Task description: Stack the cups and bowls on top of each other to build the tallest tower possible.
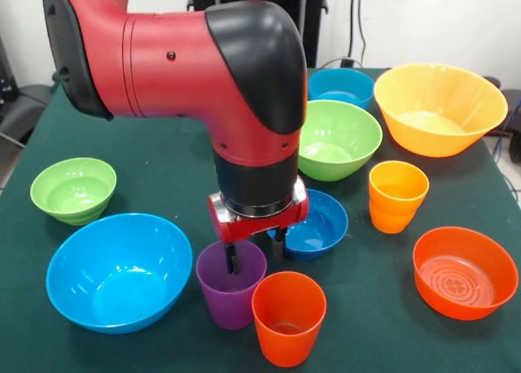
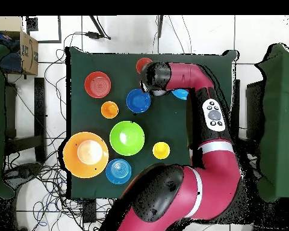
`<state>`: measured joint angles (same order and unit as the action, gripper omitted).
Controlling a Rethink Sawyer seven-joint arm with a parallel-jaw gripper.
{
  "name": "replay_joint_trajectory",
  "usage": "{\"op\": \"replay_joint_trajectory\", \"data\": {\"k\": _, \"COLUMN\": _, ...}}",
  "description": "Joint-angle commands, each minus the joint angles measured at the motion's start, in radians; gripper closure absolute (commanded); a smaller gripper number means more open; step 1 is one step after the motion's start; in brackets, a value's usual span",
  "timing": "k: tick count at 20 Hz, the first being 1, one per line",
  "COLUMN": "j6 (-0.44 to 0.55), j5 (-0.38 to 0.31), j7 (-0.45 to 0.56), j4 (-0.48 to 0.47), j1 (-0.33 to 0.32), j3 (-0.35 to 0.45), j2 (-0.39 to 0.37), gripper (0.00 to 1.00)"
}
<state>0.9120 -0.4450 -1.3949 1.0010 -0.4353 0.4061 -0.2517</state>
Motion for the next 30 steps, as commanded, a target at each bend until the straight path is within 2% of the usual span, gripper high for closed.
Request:
{"op": "replay_joint_trajectory", "data": {"k": 1, "j6": -0.087, "j5": -0.064, "j7": 0.057, "j4": 0.06, "j1": -0.021, "j3": -0.016, "j2": 0.028, "gripper": 0.0}}
{"op": "replay_joint_trajectory", "data": {"k": 6, "j6": -0.086, "j5": -0.059, "j7": 0.07, "j4": 0.054, "j1": -0.018, "j3": -0.019, "j2": 0.028, "gripper": 0.0}}
{"op": "replay_joint_trajectory", "data": {"k": 7, "j6": -0.085, "j5": -0.058, "j7": 0.072, "j4": 0.053, "j1": -0.017, "j3": -0.019, "j2": 0.029, "gripper": 1.0}}
{"op": "replay_joint_trajectory", "data": {"k": 18, "j6": -0.048, "j5": -0.043, "j7": 0.068, "j4": 0.031, "j1": -0.008, "j3": -0.019, "j2": 0.026, "gripper": 1.0}}
{"op": "replay_joint_trajectory", "data": {"k": 23, "j6": 0.101, "j5": 0.004, "j7": 0.042, "j4": 0.016, "j1": 0.021, "j3": -0.028, "j2": -0.045, "gripper": 1.0}}
{"op": "replay_joint_trajectory", "data": {"k": 30, "j6": 0.223, "j5": 0.039, "j7": 0.022, "j4": 0.01, "j1": 0.04, "j3": -0.033, "j2": -0.111, "gripper": 1.0}}
